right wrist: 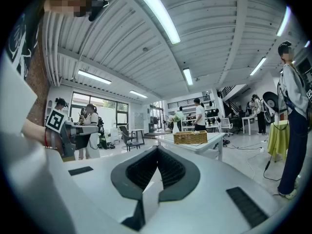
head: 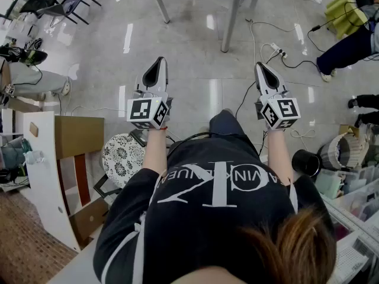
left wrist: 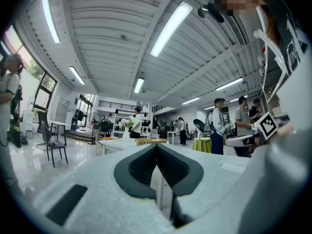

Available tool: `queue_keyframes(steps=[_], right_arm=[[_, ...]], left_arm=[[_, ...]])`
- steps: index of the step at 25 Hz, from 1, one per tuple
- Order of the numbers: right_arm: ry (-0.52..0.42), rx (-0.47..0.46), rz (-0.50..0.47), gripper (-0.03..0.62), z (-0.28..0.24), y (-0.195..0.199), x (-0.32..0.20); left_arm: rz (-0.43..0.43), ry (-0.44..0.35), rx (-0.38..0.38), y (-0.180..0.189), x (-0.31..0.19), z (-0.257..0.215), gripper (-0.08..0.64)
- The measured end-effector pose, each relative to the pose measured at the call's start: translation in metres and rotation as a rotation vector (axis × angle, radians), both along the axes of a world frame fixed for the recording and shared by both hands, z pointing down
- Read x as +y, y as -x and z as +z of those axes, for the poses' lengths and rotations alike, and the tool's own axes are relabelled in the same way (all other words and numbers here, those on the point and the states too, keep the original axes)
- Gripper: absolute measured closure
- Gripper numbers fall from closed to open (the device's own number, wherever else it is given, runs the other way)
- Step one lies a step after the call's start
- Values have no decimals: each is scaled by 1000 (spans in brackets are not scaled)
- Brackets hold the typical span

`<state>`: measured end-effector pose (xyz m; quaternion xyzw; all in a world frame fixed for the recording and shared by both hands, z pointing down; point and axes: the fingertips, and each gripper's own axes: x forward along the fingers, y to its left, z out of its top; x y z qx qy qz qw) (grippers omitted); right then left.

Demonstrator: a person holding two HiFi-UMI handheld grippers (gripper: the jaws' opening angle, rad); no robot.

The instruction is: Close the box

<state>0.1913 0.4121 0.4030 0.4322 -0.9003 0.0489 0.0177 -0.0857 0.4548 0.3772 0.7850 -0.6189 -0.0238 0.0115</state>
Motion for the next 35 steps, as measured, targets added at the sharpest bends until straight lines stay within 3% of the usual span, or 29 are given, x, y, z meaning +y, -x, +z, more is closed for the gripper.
queue_keyframes(steps=[6, 15, 20, 21, 22, 23, 28, 35], right_arm=[[-18, 11, 11, 595, -2, 6, -1], [17, 36, 43, 595, 8, -1, -12], [34, -31, 97, 594, 10, -8, -46], [46, -47, 95, 573, 13, -6, -56], [59, -59, 88, 486, 16, -3, -65], [71, -67, 79, 462, 18, 1, -75], [91, -91, 41, 414, 15, 16, -122], [108, -87, 50, 405, 13, 16, -198]], left_arm=[[12, -8, -15, 9, -6, 2, 549], [9, 8, 27, 18, -24, 10, 549], [13, 31, 24, 22, -51, 14, 549], [15, 37, 21, 23, -58, 16, 549], [14, 44, 19, 25, -65, 18, 549], [10, 51, 20, 27, -73, 20, 549], [-15, 80, 59, 40, -120, 26, 549], [29, 87, 60, 31, -202, 19, 549]])
